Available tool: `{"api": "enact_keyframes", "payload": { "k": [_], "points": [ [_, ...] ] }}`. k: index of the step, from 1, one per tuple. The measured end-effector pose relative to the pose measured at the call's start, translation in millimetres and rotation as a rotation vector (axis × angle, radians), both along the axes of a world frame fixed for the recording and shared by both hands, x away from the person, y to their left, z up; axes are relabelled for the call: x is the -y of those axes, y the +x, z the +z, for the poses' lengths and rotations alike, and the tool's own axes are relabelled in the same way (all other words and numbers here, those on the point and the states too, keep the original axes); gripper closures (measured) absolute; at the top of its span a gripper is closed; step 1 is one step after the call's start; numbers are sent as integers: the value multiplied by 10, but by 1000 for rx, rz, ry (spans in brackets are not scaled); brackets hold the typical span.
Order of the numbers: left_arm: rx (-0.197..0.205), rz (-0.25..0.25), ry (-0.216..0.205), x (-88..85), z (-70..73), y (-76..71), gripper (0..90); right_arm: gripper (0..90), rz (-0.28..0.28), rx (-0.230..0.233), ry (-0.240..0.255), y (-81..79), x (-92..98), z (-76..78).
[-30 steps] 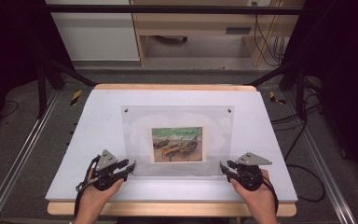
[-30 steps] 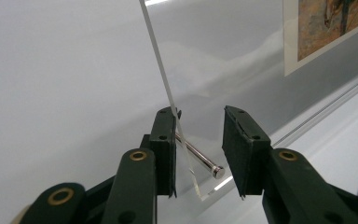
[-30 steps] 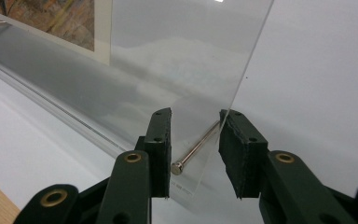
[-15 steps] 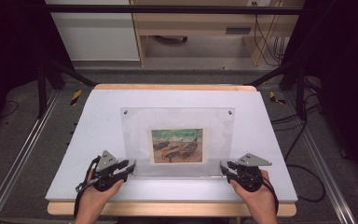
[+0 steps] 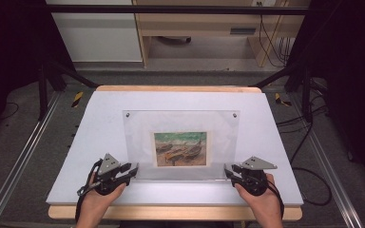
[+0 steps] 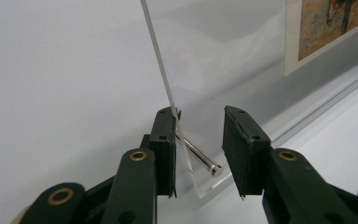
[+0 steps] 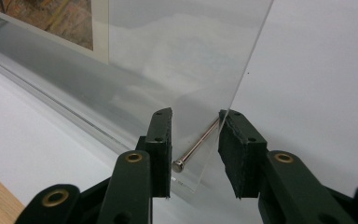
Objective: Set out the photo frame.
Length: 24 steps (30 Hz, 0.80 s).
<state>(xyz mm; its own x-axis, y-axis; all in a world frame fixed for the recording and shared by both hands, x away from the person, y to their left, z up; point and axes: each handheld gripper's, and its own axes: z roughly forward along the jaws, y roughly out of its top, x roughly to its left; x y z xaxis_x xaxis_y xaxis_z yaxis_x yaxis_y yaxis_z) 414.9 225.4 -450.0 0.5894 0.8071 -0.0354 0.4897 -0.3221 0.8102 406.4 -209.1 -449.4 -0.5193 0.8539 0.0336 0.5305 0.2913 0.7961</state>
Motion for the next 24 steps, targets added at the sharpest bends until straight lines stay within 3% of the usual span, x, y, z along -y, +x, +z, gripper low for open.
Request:
{"api": "enact_keyframes", "payload": {
  "k": [24],
  "points": [
    [-14, -18, 25, 8, -20, -65, 638, 666, 12, -31, -27, -77, -8, -39]
  ]
}}
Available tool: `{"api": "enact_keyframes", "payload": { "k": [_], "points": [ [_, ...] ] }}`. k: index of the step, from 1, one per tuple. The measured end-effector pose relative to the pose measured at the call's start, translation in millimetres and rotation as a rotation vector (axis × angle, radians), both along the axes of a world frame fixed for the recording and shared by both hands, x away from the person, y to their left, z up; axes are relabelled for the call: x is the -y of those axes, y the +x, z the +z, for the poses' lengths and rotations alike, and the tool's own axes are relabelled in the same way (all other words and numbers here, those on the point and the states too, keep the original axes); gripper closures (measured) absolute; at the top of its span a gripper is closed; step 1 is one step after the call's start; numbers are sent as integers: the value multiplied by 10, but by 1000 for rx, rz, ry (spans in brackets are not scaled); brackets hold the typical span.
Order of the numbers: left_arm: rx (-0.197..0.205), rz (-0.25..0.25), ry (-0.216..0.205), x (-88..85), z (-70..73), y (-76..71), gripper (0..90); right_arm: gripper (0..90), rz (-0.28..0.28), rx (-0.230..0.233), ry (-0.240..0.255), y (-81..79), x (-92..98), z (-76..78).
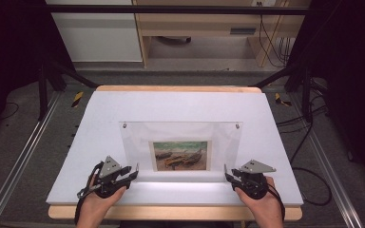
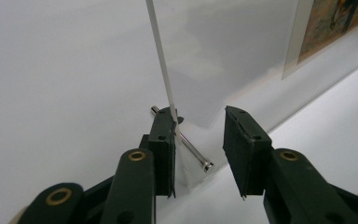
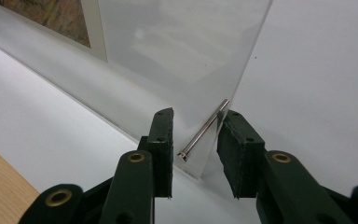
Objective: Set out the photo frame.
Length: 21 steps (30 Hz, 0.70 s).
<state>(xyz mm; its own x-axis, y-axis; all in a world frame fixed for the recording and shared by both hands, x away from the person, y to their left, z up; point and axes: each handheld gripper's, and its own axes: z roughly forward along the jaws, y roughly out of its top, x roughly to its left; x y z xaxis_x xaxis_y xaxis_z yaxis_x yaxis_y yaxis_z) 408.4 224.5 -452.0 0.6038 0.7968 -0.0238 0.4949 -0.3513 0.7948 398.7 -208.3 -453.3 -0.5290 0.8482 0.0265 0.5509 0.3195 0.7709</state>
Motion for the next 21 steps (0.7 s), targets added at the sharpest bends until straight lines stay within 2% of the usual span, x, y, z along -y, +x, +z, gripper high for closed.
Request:
{"api": "enact_keyframes", "payload": {
  "k": [9, 21],
  "points": [
    [2, 2, -7, 3, -5, -4, 636, 667, 5, 0, -2, -5, 3, -6],
    [18, -6, 14, 21, -17, -7, 611, 657, 10, 3, 5, 2, 11, -11]
  ]
}}
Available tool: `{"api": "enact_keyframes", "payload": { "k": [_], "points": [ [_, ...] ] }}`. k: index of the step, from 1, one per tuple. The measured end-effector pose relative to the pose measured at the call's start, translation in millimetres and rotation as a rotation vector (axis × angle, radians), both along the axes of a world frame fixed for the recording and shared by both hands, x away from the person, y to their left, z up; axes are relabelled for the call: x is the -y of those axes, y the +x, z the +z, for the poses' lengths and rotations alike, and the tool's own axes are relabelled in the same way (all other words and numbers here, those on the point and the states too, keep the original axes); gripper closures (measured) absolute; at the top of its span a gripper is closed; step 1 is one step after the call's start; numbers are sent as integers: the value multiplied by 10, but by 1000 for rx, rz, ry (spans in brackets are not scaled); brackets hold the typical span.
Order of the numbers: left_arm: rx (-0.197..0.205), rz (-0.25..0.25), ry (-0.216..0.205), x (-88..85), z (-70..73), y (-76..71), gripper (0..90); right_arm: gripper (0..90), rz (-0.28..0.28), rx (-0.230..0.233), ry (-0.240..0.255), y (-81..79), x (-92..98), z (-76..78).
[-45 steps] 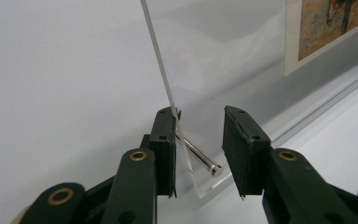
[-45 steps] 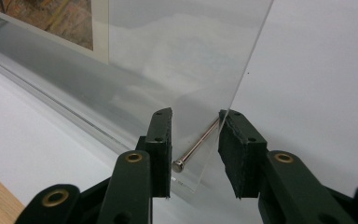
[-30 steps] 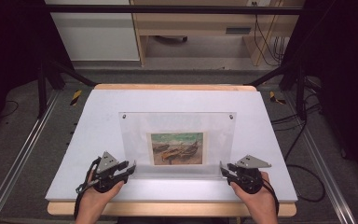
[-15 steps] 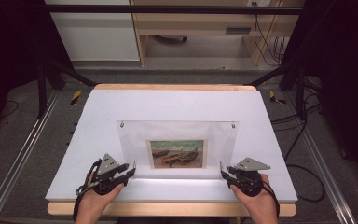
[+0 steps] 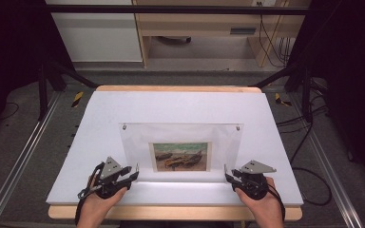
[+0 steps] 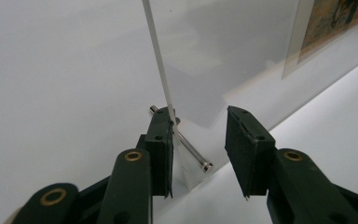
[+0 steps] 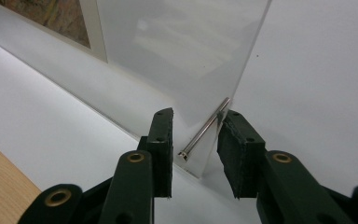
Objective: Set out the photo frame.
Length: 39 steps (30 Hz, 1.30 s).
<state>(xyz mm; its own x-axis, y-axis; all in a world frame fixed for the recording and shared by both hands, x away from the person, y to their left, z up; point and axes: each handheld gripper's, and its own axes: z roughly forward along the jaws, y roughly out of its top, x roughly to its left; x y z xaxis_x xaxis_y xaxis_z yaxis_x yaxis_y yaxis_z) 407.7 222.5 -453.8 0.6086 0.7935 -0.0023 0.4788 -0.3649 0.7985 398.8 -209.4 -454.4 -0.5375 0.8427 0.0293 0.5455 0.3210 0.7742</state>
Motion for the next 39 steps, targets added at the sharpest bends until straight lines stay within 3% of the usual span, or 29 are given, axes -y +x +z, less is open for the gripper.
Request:
{"api": "enact_keyframes", "payload": {
  "k": [3, 6, 11, 21, 30, 39],
  "points": [
    [5, -8, -2, 20, -9, -1, 583, 602, 0, 7, 3, 2, -9, -1],
    [9, -19, -5, 59, -23, -1, 495, 473, -5, 22, 13, 4, -31, 8],
    [29, -23, -1, 92, -17, -3, 383, 333, -20, 45, 3, 17, -53, 12],
    [59, -25, -33, 81, 19, 5, 210, 114, -35, 144, 0, 16, -88, 62],
    [92, -43, -65, 42, 59, -7, 102, 91, -42, 223, 10, -16, -25, 138],
    [119, -60, -88, -95, 107, -71, 94, 116, -80, 242, 22, -108, 83, 190]
  ]
}}
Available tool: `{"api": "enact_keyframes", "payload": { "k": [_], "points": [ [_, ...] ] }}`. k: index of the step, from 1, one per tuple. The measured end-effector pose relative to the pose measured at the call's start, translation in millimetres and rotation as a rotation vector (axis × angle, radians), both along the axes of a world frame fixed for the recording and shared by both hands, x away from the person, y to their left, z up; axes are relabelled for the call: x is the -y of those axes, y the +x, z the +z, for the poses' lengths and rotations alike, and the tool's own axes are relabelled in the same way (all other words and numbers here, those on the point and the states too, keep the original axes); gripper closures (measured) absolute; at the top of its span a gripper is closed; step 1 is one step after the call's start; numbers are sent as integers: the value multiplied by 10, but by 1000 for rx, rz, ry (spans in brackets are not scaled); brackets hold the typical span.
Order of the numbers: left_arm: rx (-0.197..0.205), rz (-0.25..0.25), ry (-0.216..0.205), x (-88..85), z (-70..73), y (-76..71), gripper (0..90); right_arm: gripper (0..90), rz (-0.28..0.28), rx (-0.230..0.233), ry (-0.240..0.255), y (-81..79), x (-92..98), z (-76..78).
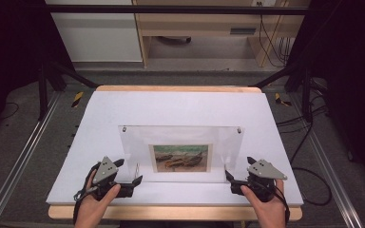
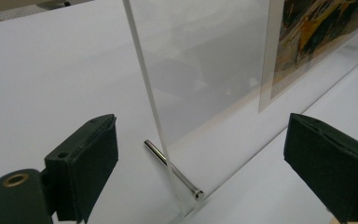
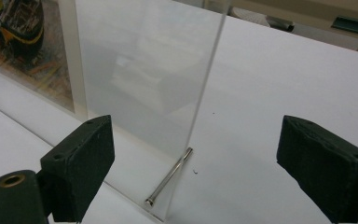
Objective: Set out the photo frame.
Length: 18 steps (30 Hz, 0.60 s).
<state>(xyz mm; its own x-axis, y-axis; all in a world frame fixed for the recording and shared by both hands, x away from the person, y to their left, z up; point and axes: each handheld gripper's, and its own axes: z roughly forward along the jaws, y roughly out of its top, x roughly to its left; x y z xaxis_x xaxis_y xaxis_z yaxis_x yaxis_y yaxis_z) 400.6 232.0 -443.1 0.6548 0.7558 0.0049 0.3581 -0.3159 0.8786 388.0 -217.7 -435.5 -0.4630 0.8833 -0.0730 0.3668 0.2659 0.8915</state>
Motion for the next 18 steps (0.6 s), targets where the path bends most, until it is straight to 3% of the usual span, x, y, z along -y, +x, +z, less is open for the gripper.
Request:
{"api": "enact_keyframes", "payload": {
  "k": [18],
  "points": [
    [47, 53, 10, -301, 29, -67, 101, 151, -61, 21, -9, -167, 285, -22]
  ]
}}
